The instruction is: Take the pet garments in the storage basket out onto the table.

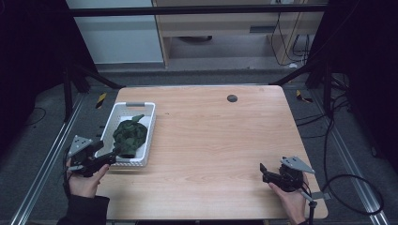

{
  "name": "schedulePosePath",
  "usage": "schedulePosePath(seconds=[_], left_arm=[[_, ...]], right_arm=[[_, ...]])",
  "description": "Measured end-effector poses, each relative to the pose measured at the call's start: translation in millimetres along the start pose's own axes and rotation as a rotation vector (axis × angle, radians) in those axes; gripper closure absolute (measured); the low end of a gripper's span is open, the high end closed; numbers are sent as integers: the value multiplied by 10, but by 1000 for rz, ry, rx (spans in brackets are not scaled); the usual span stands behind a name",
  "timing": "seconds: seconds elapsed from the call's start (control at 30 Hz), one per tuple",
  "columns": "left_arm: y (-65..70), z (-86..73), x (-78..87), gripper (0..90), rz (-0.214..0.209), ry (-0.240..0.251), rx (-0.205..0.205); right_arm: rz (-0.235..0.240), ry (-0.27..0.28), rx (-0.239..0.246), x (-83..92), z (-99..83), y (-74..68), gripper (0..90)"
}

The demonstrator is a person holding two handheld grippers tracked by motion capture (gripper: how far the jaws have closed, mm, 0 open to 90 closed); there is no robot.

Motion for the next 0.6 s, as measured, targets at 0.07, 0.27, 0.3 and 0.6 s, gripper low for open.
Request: schedulePosePath(seconds=[0.07, 0.27, 0.3, 0.6], left_arm=[[-10, 41, -33, 252, 4, 2, -8], [-20, 152, -117, 253, -1, -4, -26], [-21, 171, -131, 253, -5, -4, -29], [-80, 312, -235, 254, -3, -35, -56]], right_arm=[[-2, -2, 1, -1, -3, 3, 91], [0, -6, 3, -6, -8, 1, 91], [1, -6, 2, -7, -8, 0, 91], [6, -9, 9, -19, -12, -11, 94]])
Point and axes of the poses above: each handheld gripper's, and its own axes: x roughly backward along the jaws, z roughly out of its top, y roughly to its right, the point moved 8 cm from there along -x, roughly forward along the jaws, and after that the axes turned 1 degree about -x, right-handed, at the moved point
